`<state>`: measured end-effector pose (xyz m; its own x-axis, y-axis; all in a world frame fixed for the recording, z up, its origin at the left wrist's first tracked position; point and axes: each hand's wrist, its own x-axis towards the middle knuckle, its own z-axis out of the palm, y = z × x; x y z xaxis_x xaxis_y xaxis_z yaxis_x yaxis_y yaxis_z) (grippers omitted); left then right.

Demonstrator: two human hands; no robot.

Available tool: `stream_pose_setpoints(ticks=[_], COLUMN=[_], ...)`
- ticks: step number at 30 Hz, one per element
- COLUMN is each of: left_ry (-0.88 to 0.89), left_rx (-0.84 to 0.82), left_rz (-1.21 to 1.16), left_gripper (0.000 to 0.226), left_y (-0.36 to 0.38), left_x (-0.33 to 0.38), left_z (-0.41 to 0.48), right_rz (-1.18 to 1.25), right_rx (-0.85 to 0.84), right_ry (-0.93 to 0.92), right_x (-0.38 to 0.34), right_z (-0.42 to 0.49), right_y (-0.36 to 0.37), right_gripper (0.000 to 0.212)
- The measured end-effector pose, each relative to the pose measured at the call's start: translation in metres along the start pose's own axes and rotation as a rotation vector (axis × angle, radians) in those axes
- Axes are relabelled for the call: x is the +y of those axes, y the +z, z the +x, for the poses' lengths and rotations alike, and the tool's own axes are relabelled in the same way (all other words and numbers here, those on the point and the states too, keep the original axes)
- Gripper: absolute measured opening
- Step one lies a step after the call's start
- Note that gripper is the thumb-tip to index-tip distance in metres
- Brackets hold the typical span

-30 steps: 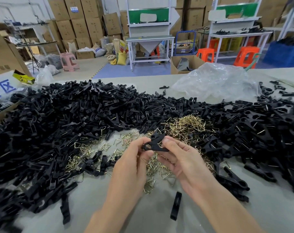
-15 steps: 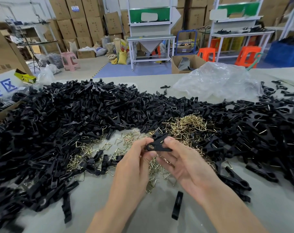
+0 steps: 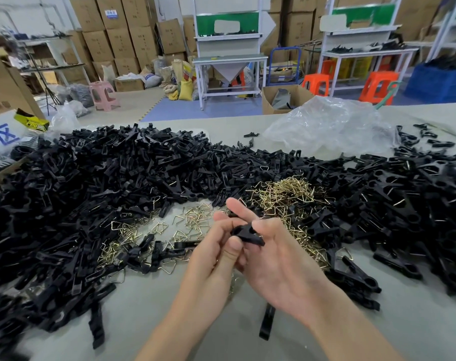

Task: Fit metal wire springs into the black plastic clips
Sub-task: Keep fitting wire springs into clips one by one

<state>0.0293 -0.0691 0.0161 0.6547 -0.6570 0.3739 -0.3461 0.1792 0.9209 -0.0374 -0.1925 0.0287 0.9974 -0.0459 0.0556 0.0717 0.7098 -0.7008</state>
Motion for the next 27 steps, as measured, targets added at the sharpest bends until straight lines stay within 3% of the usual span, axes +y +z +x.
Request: stream_pose_setpoints(ticks=[5,10,13,18,27], left_ry=[-0.028,-0.076,-0.093,-0.126,-0.101], left_rx=[-0.064,-0.056,-0.066,-0.104,-0.173], left_rz=[-0.018,-0.128,-0.149,-0.131,-0.109], left_gripper=[0.025,0.024,0.028,0.027,0.017], left_y=[0.000,0.004,0.004,0.003,0.000], left_x=[0.003,0.010,0.013,0.013,0.019], left_z=[0.000,0.000,0.001,-0.001,0.001], right_rz=[-0.169,-0.231,-0.228,-0.233,-0.111], right_rx=[0.054,0.066,0.088,0.099,0.033], right_ry=[-0.084,-0.091,-0.089,-0.064,0.002], right_x=[0.003,0.005,0.005,0.005,0.009], right_z=[0.000,-0.003,-0.003,-0.003,-0.003], right_y=[0.010,0.014,0.015,0.016,0.009], right_gripper=[0.005,0.012,0.038,0.036,0.052])
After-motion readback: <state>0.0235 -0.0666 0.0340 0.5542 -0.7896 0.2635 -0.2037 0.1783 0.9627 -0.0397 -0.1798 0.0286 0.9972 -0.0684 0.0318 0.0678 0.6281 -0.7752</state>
